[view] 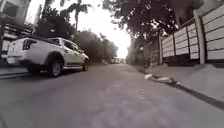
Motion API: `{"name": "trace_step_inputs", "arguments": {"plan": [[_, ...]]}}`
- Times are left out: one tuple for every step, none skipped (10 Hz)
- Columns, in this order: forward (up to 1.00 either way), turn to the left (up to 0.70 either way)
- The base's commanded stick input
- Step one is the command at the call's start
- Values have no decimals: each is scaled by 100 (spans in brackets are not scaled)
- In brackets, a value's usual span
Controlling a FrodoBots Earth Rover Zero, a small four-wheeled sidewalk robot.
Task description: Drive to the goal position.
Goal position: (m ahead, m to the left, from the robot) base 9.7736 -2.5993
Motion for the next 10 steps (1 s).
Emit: {"name": "trace_step_inputs", "arguments": {"plan": [[100, -31], [100, -40], [100, -40], [100, -40], [100, -40], [100, -40], [100, -40], [100, -30], [100, -19], [100, -9]]}}
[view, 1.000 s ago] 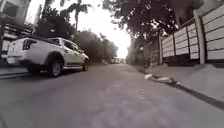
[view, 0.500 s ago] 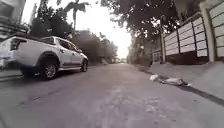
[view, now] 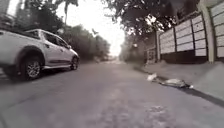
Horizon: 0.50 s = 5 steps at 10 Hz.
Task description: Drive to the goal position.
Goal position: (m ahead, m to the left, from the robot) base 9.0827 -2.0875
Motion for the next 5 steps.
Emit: {"name": "trace_step_inputs", "arguments": {"plan": [[100, 0], [100, 0], [100, 0], [100, 0], [100, 0]]}}
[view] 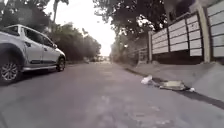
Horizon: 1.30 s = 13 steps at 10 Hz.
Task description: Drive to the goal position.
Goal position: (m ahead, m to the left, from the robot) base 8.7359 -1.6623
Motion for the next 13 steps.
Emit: {"name": "trace_step_inputs", "arguments": {"plan": [[100, 0], [100, 0], [100, 0], [100, 0], [100, 0], [100, 0], [100, 0], [100, 0], [100, 0], [100, 0], [100, 0], [100, 0], [100, 0]]}}
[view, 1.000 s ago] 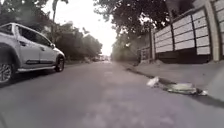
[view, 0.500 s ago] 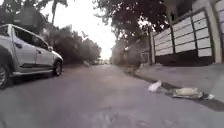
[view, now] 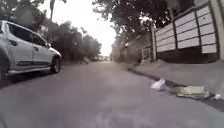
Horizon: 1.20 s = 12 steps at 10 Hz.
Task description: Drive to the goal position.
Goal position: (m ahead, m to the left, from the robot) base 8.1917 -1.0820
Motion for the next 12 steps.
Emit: {"name": "trace_step_inputs", "arguments": {"plan": [[100, 0], [100, 0], [100, 0], [100, 0], [100, 0], [100, 0], [100, 0], [100, 0], [100, 0], [100, 0], [100, 0], [100, 0]]}}
